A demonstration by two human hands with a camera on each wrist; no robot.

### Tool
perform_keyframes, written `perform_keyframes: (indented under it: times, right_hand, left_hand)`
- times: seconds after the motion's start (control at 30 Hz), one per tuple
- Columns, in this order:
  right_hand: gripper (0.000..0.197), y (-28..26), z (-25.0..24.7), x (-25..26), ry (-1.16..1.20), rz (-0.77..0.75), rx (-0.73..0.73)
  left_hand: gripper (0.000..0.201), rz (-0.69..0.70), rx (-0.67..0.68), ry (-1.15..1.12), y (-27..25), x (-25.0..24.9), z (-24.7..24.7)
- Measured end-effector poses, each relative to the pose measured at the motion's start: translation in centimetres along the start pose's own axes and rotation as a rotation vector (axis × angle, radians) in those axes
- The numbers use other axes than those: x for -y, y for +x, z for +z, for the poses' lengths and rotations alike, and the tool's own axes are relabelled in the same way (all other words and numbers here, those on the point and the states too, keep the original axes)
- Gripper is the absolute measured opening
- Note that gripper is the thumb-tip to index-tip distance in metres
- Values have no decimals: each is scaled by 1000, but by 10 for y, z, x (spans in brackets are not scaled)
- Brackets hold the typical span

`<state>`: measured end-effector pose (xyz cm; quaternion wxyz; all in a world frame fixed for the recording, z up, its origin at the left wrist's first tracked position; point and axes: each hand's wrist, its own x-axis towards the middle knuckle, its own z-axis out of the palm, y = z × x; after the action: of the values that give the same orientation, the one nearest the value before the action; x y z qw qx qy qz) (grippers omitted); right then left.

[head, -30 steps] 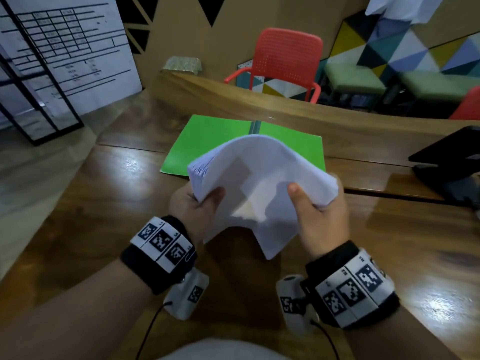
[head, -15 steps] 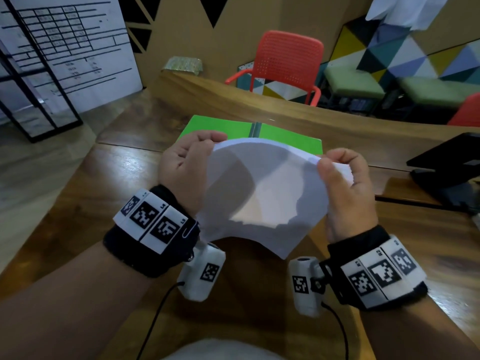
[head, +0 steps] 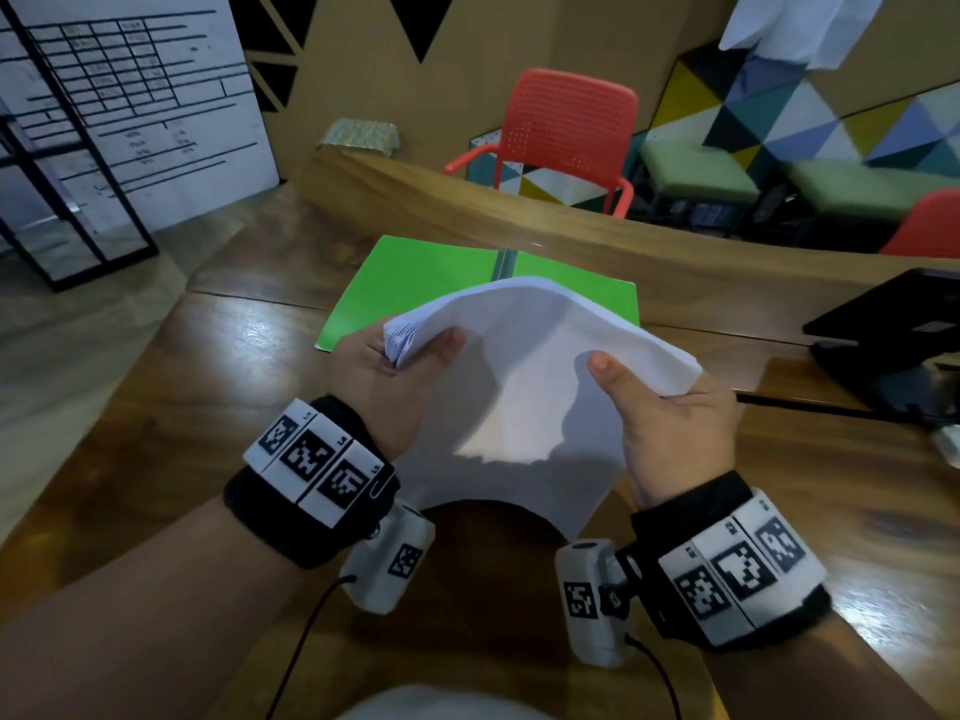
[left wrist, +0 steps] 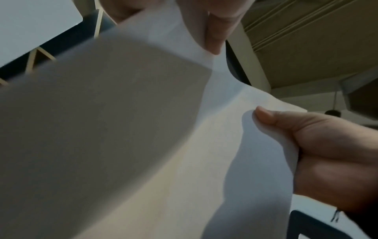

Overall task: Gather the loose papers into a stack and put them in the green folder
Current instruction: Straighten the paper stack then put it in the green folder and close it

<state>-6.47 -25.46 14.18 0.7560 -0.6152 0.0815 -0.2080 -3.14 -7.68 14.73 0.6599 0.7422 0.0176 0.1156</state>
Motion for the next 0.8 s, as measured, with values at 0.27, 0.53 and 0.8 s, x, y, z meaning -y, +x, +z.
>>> perform_keyframes:
  times: [0.27,0.53,0.8]
  right_hand:
    - [22,-5,-2,-3,-37,-35,-29]
    - [31,-5,-3,2,-73,0,-25]
    - [21,1,1,14,-67,-36,-22]
  left_hand:
    - [20,15,-4,-31,-6,3,0]
    - [6,98,53,-113,-12,-4,-7]
    - [27,193,38,-175,4,-14,-3]
